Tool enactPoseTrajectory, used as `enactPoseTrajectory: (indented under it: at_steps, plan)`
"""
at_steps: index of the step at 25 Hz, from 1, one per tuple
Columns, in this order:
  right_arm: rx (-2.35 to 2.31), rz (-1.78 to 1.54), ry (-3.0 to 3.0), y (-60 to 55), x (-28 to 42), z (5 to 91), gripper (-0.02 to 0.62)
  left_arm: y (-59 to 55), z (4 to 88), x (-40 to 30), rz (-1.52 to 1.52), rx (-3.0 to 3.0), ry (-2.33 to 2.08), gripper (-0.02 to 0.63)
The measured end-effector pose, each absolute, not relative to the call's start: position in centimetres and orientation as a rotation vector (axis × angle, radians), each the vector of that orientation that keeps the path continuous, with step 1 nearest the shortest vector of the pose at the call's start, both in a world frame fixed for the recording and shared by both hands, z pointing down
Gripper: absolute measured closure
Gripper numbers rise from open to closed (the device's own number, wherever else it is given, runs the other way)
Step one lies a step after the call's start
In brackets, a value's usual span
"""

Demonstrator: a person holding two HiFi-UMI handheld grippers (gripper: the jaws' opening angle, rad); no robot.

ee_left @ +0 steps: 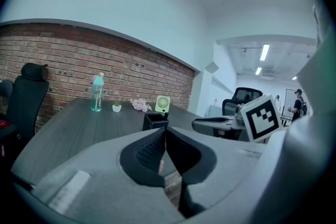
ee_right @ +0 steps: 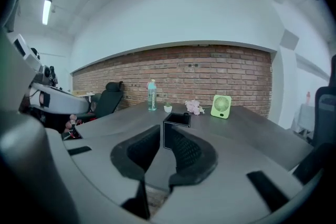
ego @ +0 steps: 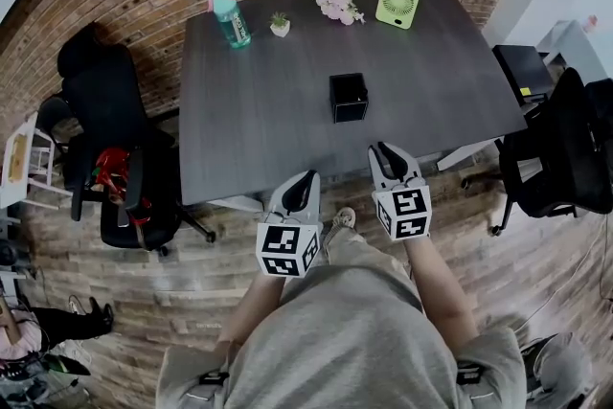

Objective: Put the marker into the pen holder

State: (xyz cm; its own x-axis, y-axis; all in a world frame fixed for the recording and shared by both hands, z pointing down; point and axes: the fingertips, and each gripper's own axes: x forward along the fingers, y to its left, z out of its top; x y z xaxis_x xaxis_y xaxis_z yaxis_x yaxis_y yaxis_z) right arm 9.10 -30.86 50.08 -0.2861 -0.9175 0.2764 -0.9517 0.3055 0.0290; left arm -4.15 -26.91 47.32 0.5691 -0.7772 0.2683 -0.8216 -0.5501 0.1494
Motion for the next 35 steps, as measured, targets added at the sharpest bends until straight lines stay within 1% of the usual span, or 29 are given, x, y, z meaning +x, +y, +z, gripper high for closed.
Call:
enactPoseTrajectory:
  at_steps: [7,14,24,35]
  plan:
    - [1.733,0.198,-2.366,-24.1,8.2,48.6,0.569,-21.5,48.2,-4.2,0.248,2.551,-1.302,0.588]
    - [1.718,0.211,-2.412,-17.4,7.0,47.1,0.592,-16.1,48.2,-4.6,0.239,2.548,-1.302,0.588]
    - [1.738,0.164,-2.466,-10.7,5.5,44.9,0.592,-10.2,47.9,-6.0,0.239,2.552,-1.316,0.588]
    - [1.727,0.153,-2.490,-7.9,4.2,44.4,0.592,-7.9,47.1,-6.8,0.221,2.571,-1.324,0.588]
